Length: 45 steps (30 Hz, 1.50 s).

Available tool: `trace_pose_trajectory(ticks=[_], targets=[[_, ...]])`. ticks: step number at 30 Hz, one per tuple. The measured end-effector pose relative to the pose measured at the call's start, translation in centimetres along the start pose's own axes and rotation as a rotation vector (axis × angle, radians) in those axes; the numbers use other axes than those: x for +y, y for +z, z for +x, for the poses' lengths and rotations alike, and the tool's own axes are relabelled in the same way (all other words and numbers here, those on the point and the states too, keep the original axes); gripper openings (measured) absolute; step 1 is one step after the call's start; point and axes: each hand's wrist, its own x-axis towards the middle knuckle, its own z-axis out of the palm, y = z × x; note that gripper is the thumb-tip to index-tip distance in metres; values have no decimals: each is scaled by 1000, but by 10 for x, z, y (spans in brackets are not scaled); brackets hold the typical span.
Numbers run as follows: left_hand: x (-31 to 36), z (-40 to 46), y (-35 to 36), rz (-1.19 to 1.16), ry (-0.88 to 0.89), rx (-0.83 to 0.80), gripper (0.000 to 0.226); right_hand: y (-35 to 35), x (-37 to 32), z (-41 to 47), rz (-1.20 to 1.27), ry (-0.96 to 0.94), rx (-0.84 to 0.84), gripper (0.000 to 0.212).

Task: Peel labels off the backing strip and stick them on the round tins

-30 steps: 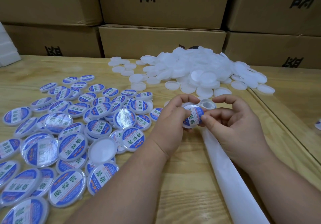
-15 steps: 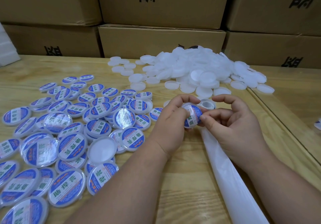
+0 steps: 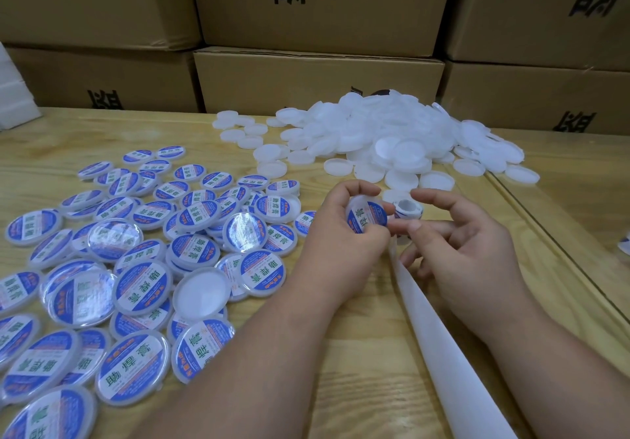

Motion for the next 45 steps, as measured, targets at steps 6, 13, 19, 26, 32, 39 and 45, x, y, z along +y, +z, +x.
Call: trace_pose_trajectory(ticks=[6,13,19,26,32,39,45], targets=[[-4,3,-1,-30,-8,79,34,-3,3,2,-26,-29,70,27],[0,7,-2,-138,-127,130,5,-8,9,5,-49,-11,140,25],[-6,8,-3,-145,-67,267,14,-8,10,6,-53,4,133,25],[-6,14,-8,-287,-162,396,50,-8,10,6,-47,14,132,24],[-4,18,-13,-443,-168,570,63,-8,10,6,-54,8,134,24],[-7,19,-13,-316,-168,481,47,-8,9,5,-53,7,132,23],[-8,2,4,447,20,71,59,-7,8,6,-49,-7,139,26]])
